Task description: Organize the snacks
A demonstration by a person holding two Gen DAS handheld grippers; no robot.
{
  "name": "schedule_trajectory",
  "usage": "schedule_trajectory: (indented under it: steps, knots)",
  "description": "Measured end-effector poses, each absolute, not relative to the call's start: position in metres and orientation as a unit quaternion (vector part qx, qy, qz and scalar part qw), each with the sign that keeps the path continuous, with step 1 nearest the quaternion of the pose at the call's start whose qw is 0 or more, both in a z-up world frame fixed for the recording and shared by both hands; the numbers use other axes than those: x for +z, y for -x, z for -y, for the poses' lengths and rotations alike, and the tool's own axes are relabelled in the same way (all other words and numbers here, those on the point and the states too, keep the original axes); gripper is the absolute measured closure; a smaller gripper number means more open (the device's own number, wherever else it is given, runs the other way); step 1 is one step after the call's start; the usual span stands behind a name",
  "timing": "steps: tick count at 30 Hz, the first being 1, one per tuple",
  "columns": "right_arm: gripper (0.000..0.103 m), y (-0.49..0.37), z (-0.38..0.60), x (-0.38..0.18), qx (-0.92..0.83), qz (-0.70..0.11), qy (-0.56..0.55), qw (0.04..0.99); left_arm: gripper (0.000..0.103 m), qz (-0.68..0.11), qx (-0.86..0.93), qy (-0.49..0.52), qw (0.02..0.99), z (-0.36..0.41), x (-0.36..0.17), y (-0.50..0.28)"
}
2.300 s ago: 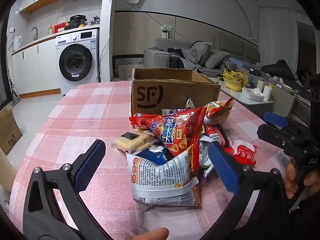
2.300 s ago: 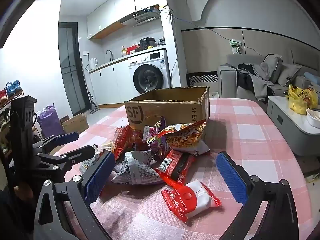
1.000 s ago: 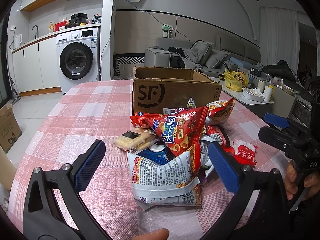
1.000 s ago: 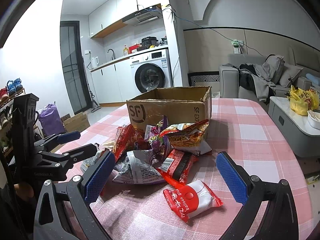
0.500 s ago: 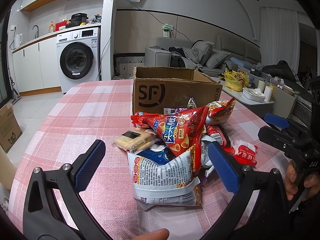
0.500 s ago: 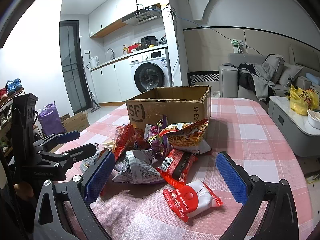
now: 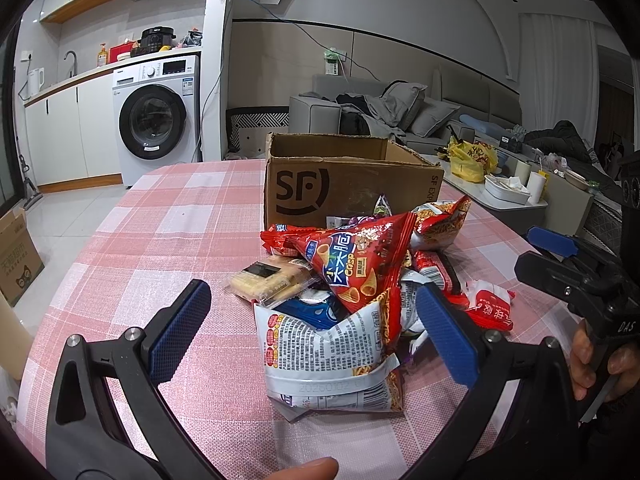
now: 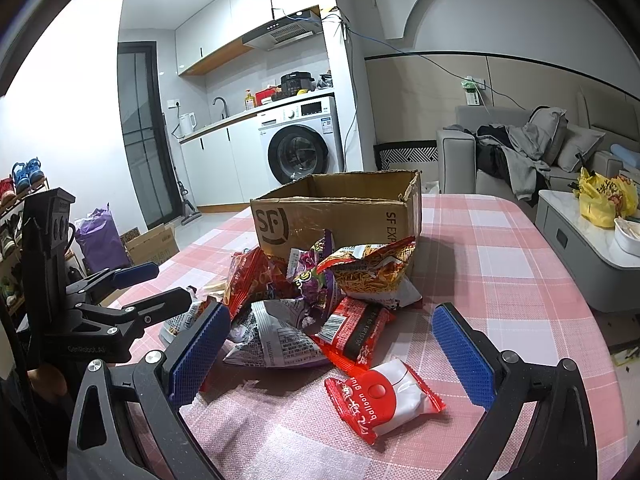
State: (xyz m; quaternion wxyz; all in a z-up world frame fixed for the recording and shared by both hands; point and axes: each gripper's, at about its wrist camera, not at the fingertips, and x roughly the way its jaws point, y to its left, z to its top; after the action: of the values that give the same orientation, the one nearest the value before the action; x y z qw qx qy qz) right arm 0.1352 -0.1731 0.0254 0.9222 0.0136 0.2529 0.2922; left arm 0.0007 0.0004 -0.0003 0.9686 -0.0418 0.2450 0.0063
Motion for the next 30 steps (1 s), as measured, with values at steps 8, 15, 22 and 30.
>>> schedule_trajectory:
  steps: [8,15,22,30]
  knots:
    - [0.0,-0.136,0.173,0.025,0.293,-0.252,-0.013,0.922,0.001,-0.246,0.006,0.043,0.968,-0.001,0.0,0.0]
    - [0.0,-0.137,0.174,0.024,0.293,-0.255,-0.014,0.921,0.001,-0.246,0.006,0.043,0.968,-0.001,0.0,0.0]
    - [0.0,-0.14,0.172,0.023,0.293,-0.262,-0.01,0.92,0.001,-0.238,0.013,0.044,0.97,-0.005,-0.001,0.0]
    - [0.0,-0.154,0.174,0.017,0.279,-0.294,-0.021,0.914,0.001,-0.261,0.016,0.054,0.964,-0.007,-0.005,-0.004]
